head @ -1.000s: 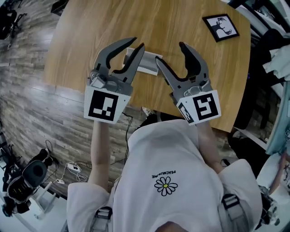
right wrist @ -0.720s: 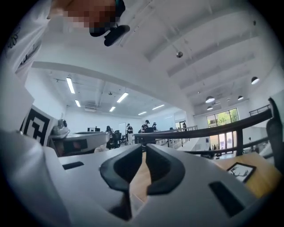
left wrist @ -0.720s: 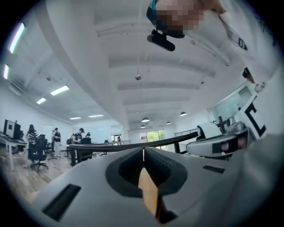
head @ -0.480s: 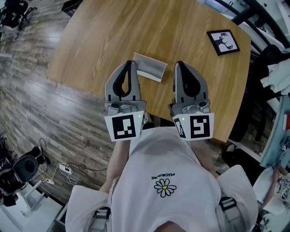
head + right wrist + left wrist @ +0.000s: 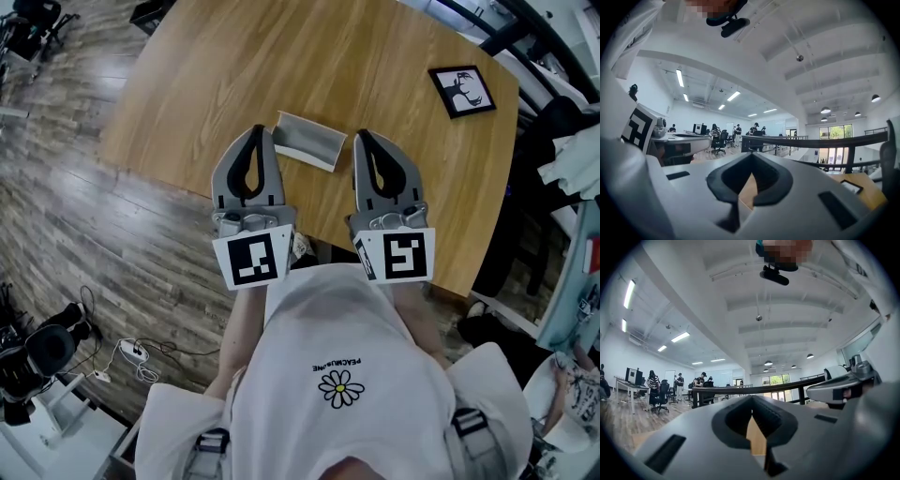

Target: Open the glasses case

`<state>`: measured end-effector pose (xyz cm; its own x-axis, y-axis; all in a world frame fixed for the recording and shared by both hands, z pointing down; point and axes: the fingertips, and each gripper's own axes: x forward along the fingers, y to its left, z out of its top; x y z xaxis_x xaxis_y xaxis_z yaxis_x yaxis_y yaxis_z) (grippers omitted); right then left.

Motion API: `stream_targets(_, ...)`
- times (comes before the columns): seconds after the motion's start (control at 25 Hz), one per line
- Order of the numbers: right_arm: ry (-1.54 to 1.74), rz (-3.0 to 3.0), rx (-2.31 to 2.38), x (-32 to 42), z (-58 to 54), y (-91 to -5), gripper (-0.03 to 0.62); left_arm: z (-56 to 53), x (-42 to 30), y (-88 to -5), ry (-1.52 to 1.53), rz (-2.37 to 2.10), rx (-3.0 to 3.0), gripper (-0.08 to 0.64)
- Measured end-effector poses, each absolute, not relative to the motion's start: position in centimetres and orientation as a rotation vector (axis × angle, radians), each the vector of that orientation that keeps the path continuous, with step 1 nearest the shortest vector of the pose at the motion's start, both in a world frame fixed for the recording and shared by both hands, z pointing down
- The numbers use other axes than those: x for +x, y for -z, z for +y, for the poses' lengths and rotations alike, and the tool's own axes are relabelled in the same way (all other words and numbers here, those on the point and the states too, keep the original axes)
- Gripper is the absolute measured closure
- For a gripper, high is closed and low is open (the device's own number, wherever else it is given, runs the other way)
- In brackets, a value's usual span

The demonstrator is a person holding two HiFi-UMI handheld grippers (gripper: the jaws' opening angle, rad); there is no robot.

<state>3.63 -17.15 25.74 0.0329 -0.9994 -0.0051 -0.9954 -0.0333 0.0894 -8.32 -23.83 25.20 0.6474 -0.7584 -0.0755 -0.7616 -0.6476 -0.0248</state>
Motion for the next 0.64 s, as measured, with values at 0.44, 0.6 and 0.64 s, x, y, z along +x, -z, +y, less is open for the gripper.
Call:
stream_targets(0.44,0.084,-2.125,2.204,4.7,-17.3,-26.4,0.586,-23.8,-7.6,-25.4,-0.078,1.279,-2.791,0.543)
stream_targets(0.6,0.091,-2.127,2.194,4.2,-17.3,-26.5,0.586,-23.6,-7.8,-25.1,-0.088,1.263,-2.789,0.543)
stream_targets(0.64,0.093,-2.126,2.191,4.1,-17.2,-26.5,0.586,-23.6,-7.8,-25.1,-0.089,1.259,-2.789,0.543)
